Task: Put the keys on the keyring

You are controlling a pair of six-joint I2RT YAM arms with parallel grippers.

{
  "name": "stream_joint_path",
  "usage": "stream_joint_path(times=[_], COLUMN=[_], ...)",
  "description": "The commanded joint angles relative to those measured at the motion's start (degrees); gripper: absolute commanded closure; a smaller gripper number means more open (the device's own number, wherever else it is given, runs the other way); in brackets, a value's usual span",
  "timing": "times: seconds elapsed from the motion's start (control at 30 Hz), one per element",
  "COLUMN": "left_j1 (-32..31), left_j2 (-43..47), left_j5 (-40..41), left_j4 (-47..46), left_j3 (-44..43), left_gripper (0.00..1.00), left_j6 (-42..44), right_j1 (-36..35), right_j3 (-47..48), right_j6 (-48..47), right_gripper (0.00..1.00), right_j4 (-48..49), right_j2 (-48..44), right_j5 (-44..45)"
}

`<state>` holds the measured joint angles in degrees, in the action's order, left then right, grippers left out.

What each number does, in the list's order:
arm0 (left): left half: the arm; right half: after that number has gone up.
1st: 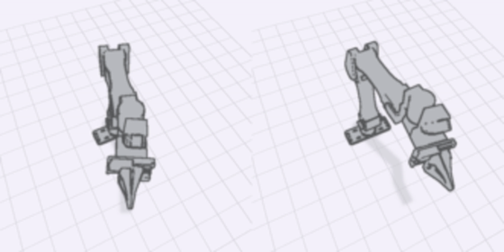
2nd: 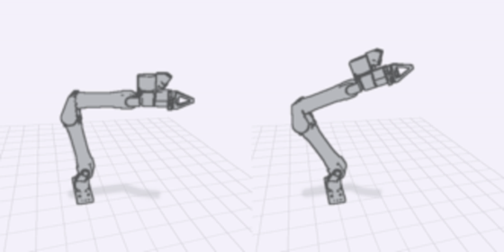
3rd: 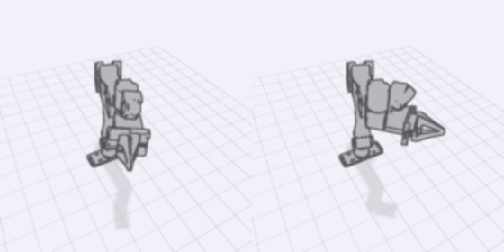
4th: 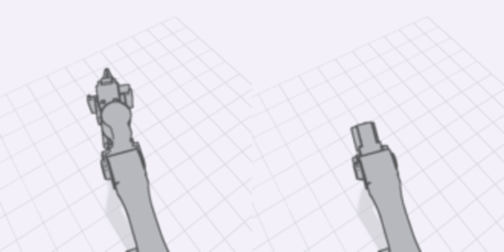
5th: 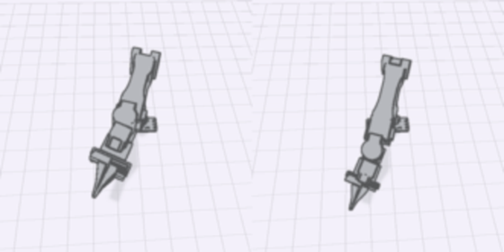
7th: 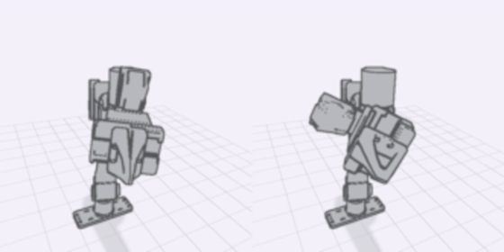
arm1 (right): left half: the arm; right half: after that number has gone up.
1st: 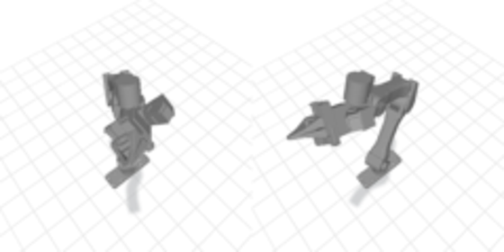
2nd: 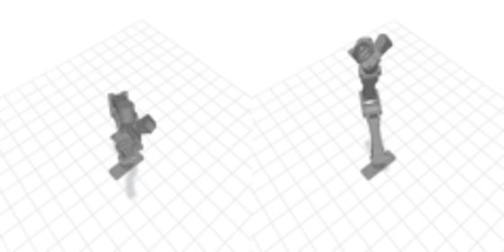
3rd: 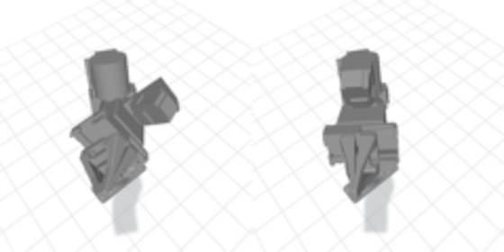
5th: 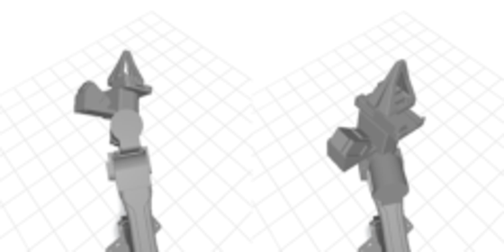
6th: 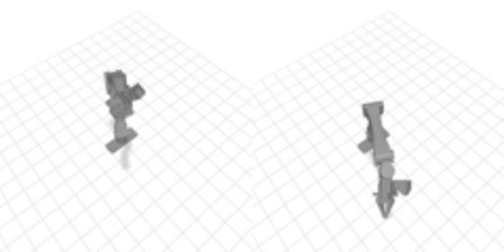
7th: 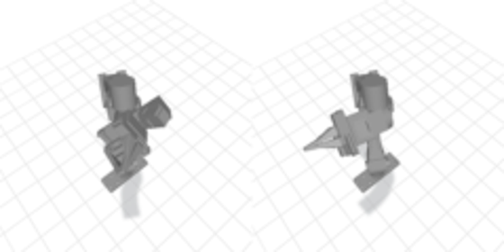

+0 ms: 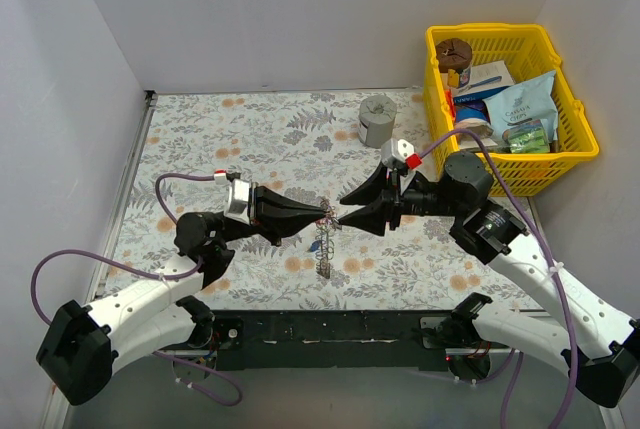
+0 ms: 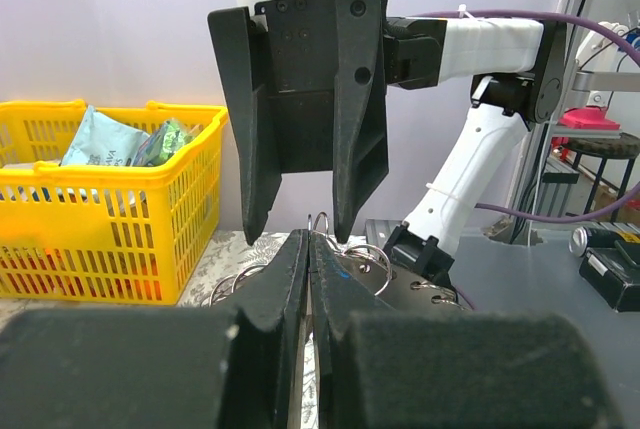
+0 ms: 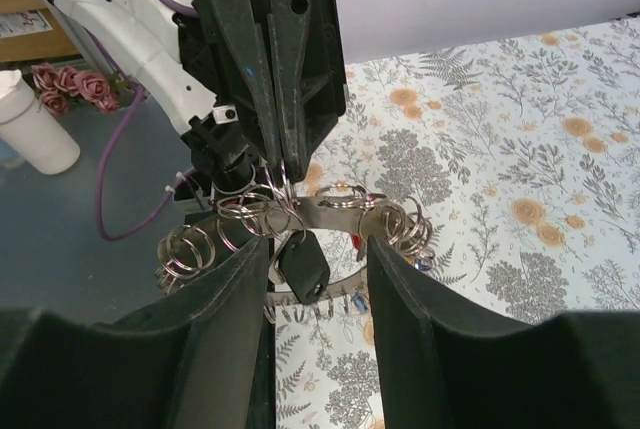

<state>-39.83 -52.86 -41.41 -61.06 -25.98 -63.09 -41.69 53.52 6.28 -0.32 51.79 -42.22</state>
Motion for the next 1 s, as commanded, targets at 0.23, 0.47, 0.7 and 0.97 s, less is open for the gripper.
stream_joint_path(times=[0.23,0.47,0.7,0.97], left_j1=[0.11,0.11,0.11,0.11], left_j2=[-0.31,-0.58,-0.4,-0.93], left_j5=[-0.87,-1.22,-1.22,-2.18], left_j4=[-3.01,-3.28,-3.01,-3.19], left_j3=[-2.76,-2.76,-2.67,-3.11], left_gripper=[1.0,1.0,1.0,1.0], left_j6=[-0.45,-0.81,-0.63,-1.25], right_j1=[0.12,-0.06,-0.41,-0.5], right_j3=[-0.34,-1.05,-1.13,-1.22], right_j6=[6.37,7.69,6.81,6.55], right_gripper=[0.51,0.57,0.6,0.75], right_j4=[12.35,13.76,12.53,12.1], right_j2=[0.06,1.47,2.96,3.49], right_j5=[-5.33,-6.65,-6.47,-5.86])
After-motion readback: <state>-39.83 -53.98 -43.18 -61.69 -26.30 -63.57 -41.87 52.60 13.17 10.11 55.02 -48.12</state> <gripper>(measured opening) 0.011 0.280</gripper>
